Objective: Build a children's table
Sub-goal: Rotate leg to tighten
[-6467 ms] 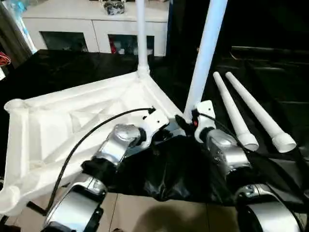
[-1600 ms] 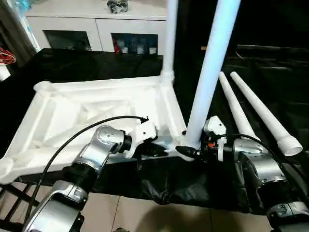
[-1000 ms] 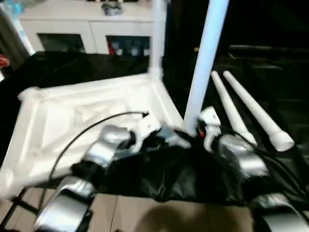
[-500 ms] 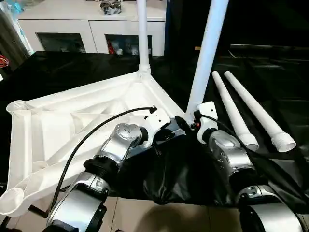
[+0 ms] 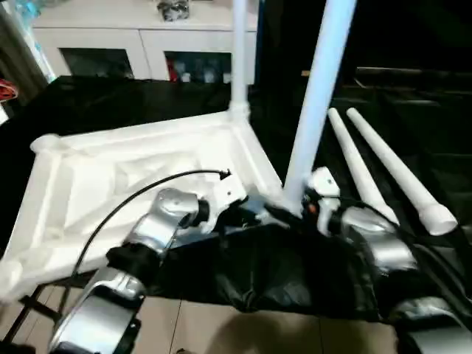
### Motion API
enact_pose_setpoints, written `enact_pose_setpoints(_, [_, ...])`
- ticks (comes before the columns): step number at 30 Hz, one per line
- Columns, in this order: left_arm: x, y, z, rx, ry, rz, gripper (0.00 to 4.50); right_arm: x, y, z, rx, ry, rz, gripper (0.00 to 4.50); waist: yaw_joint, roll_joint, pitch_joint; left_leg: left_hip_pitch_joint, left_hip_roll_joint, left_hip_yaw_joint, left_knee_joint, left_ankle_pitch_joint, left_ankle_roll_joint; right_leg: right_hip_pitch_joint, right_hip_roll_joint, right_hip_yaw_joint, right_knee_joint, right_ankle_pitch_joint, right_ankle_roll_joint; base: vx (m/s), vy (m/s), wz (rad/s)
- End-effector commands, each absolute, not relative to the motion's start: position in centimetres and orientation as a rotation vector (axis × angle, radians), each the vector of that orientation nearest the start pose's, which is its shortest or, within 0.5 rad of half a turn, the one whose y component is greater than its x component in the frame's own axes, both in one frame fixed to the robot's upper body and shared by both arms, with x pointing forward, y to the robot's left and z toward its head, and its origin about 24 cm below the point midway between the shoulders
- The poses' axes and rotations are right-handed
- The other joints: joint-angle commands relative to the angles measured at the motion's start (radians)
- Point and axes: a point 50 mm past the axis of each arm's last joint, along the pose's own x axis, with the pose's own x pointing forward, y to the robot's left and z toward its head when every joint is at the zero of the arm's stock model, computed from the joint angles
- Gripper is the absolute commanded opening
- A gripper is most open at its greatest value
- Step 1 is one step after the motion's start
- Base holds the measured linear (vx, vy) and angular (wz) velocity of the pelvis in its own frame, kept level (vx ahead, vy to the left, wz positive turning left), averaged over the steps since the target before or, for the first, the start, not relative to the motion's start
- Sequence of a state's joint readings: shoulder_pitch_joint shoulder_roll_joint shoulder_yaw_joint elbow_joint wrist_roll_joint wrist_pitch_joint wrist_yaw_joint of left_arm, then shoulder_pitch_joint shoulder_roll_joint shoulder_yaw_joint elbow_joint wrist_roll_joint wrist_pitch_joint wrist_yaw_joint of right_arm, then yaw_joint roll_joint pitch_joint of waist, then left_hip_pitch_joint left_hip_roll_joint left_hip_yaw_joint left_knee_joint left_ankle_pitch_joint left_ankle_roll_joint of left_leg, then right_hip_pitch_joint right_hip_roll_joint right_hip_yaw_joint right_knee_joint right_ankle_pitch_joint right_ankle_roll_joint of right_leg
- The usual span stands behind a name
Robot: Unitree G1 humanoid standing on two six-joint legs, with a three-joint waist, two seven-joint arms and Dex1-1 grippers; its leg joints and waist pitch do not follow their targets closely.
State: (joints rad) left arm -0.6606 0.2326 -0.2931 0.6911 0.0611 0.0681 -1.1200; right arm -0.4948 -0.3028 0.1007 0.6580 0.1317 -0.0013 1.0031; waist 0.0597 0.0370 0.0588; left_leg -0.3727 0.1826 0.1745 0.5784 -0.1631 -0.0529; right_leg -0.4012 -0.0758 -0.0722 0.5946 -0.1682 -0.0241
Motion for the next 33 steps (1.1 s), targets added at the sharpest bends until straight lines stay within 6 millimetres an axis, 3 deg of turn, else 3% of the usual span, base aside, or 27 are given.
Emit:
enact_pose_setpoints(1, [32.2,8.6,6.2,0.388,0.33,-1.415,0.0,29.8,-13.9,2.9,-0.088,0.343,1.23,3.87,0.01,-0.007,-0.071,0.009,0.048,-0.009,-0.06,-0.256,0.099,0.056,-0.068,0.042,-0.079,-0.266,-0.221,0.0,0.0,0.0])
enact_pose_setpoints(4, [32.0,8.9,6.3,0.382,0.336,-1.437,0.0,29.4,-14.0,2.9,-0.096,0.364,1.277,3.87,0.01,-0.007,-0.069,0.008,0.047,-0.009,-0.061,-0.263,0.09,0.052,-0.068,0.042,-0.079,-0.28,-0.222,0.0,0.0,0.0])
enact_pose_setpoints(8, [31.6,9.2,6.2,0.371,0.359,-1.481,0.0,28.8,-14.1,2.9,-0.115,0.379,1.327,3.32,0.013,-0.007,-0.069,0.01,0.048,-0.01,-0.062,-0.27,0.076,0.051,-0.069,0.043,-0.082,-0.308,-0.211,0.0,0.0,0.0])
enact_pose_setpoints(13, [31.4,9.4,6.2,0.374,0.365,-1.509,0.0,28.3,-14.0,3.0,-0.106,0.399,1.365,3.14,0.016,-0.006,-0.069,0.01,0.047,-0.01,-0.063,-0.263,0.071,0.051,-0.069,0.043,-0.083,-0.312,-0.202,0.0,0.0,0.0])
enact_pose_setpoints(15, [31.5,9.3,6.3,0.376,0.359,-1.499,0.0,28.2,-13.9,3.0,-0.101,0.403,1.368,2.8,0.018,-0.007,-0.069,0.01,0.047,-0.011,-0.063,-0.261,0.07,0.051,-0.068,0.043,-0.081,-0.304,-0.203,0.0,0.0,0.0])
enact_pose_setpoints(19, [31.7,9.1,6.3,0.384,0.345,-1.471,0.0,28.2,-13.8,2.9,-0.099,0.404,1.362,2.75,0.023,-0.007,-0.069,0.012,0.046,-0.01,-0.062,-0.265,0.065,0.05,-0.069,0.043,-0.084,-0.319,-0.199,0.0,0.0,0.0])
enact_pose_setpoints(21, [33.0,8.2,6.3,0.371,0.321,-1.309,0.0,29.0,-13.2,2.2,-0.118,0.391,1.238,2.72,0.02,-0.008,-0.066,0.014,0.045,-0.01,-0.063,-0.277,0.057,0.046,-0.07,0.043,-0.087,-0.342,-0.195,0.0,0.0,0.0])
enact_pose_setpoints(22, [33.4,7.8,6.5,0.365,0.308,-1.263,0.0,29.6,-13.0,1.9,-0.124,0.387,1.164,2.72,0.015,-0.008,-0.061,0.017,0.042,-0.011,-0.063,-0.305,0.043,0.041,-0.069,0.041,-0.092,-0.399,-0.183,0.0,0.0,0.0])
enact_pose_setpoints(24, [33.6,7.6,6.5,0.361,0.3,-1.241,0.0,29.9,-12.8,1.7,-0.128,0.386,1.118,2.72,0.011,-0.011,-0.061,0.019,0.039,-0.015,-0.065,-0.328,0.03,0.043,-0.072,0.04,-0.102,-0.476,-0.147,0.0,0.0,0.0])
enact_pose_setpoints(26, [33.9,7.2,6.7,0.351,0.292,-1.211,0.0,30.6,-12.6,1.4,-0.114,0.385,1.015,2.71,0.003,-0.009,-0.06,0.02,0.038,-0.016,-0.067,-0.339,0.029,0.039,-0.071,0.04,-0.104,-0.491,-0.142,0.0,0.0,0.0])
enact_pose_setpoints(27, [34.4,6.2,6.9,0.335,0.278,-1.136,0.0,31.9,-12.2,0.9,-0.066,0.387,0.808,2.7,-0.005,-0.004,-0.062,0.02,0.037,-0.019,-0.067,-0.345,0.02,0.04,-0.071,0.038,-0.101,-0.495,-0.14,0.0,0.0,0.0])
enact_pose_setpoints(29, [34.9,5.0,7.2,0.314,0.264,-1.06,0.0,33.0,-11.7,0.5,-0.007,0.395,0.615,2.7,-0.019,-0.003,-0.059,0.021,0.035,-0.022,-0.067,-0.367,0.003,0.035,-0.07,0.034,-0.104,-0.516,-0.14,0.0,0.0,0.0])
enact_pose_setpoints(31, [35.0,4.9,7.2,0.311,0.263,-1.052,0.0,33.1,-11.7,0.5,-0.001,0.395,0.603,2.7,-0.026,-0.008,-0.062,0.018,0.033,-0.025,-0.067,-0.376,0.006,0.041,-0.07,0.031,-0.107,-0.518,-0.127,0.0,0.0,0.0])
enact_pose_setpoints(33, [35.1,4.2,7.3,0.3,0.253,-1.023,0.0,33.4,-11.2,0.5,0.006,0.389,0.545,2.7,-0.026,-0.009,-0.065,0.013,0.032,-0.018,-0.064,-0.348,0.042,0.042,-0.069,0.037,-0.106,-0.458,-0.145,0.0,0.0,0.0])
